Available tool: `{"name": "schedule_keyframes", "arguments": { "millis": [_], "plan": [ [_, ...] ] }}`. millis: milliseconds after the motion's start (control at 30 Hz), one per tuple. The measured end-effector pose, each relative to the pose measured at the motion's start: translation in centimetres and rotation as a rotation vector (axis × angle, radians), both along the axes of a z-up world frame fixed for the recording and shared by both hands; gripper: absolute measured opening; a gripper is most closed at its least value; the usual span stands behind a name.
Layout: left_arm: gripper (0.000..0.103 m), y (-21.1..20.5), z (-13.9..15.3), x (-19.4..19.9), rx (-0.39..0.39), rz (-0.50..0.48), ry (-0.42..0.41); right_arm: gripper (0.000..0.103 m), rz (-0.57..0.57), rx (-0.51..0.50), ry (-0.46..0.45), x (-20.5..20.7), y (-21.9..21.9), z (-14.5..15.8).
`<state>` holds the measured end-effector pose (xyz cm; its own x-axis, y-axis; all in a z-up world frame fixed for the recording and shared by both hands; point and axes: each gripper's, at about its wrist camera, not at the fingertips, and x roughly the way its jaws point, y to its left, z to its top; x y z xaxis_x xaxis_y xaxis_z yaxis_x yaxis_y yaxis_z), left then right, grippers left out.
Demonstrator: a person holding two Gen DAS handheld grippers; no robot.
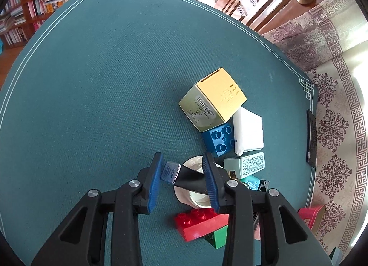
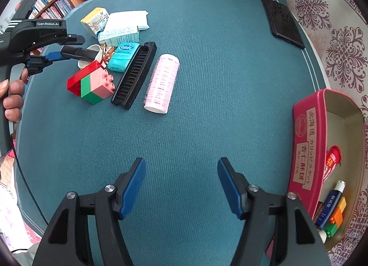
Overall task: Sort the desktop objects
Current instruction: 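Move both grippers back over the remaining pile of items, then grasp the black lipstick tube with the left gripper while the right gripper grasps the pink roller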
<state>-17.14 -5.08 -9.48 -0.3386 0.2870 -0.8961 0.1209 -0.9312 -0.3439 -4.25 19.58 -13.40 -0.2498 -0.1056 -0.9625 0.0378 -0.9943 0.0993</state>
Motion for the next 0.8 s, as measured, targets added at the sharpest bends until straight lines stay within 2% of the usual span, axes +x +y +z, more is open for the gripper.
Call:
{"name": "schedule_keyframes", "arguments": {
  "millis": [367, 600, 800],
  "plan": [
    [0.037, -0.3, 0.9, 2.6, 0.034, -0.041, 0.003, 0.069, -0.006, -0.013, 0.041, -2.8, -1.1, 1.1],
    [0.037, 1.1, 0.5, 4.6, 0.015, -0.126, -0.019, 0.069, 0.005, -0.018, 0.040, -3.6, -2.1, 1.0],
    [0.037, 2.2, 0.0, 4.2, -0.018, -0.167, -0.029, 0.069, 0.012, -0.011, 0.039, -3.7, -2.4, 0.9]
  ]
}}
